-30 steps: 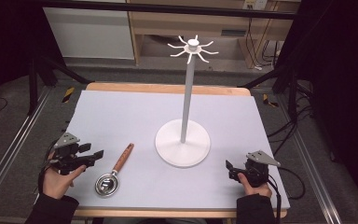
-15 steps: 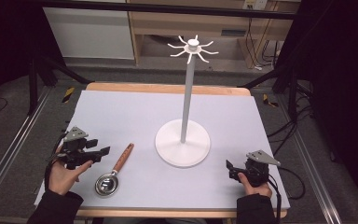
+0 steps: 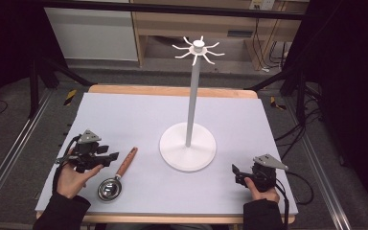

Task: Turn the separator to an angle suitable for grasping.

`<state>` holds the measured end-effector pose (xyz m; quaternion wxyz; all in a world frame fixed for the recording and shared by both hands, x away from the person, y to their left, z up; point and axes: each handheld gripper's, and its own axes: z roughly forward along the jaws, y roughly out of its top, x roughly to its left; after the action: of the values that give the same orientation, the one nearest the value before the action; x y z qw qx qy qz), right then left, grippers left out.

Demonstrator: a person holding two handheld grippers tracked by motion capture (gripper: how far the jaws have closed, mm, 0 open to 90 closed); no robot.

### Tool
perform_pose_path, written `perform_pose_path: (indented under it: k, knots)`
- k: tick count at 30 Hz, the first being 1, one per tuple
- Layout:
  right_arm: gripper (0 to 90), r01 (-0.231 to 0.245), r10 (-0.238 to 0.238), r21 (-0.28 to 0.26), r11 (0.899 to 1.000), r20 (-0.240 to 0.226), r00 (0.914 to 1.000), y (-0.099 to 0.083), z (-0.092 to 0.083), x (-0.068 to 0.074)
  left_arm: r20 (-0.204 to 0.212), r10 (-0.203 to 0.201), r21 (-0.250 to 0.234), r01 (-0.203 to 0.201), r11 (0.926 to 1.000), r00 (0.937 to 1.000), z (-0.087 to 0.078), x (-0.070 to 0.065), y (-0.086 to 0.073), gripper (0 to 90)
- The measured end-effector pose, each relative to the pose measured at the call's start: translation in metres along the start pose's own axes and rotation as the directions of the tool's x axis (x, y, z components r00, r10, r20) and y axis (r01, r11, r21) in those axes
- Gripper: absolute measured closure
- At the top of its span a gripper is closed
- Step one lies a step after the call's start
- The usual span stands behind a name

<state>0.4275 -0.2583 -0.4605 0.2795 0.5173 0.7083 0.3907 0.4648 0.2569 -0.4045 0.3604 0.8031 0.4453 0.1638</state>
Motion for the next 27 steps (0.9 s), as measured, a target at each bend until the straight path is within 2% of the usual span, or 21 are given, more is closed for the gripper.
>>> perform_pose_path:
  k: [9,20,27]
  knots:
    - [8.4,0.007,-0.007,0.003,1.000,-0.005,1.0000,0.000,0.001,0.000,-0.004,0.018,0.043,-0.018,0.9989,0.9998,0.010,-0.006,-0.001,52.6]
    - [8.3,-0.001,0.002,0.010,1.000,-0.016,0.9999,0.000,0.001,0.000,0.006,0.046,0.123,-0.046,0.9913,0.9989,0.033,-0.016,-0.004,53.0]
    - [8.4,0.007,-0.007,0.009,1.000,-0.014,0.9999,0.000,0.001,0.000,0.008,0.045,0.159,-0.045,0.9863,0.9990,0.045,-0.020,-0.008,53.7]
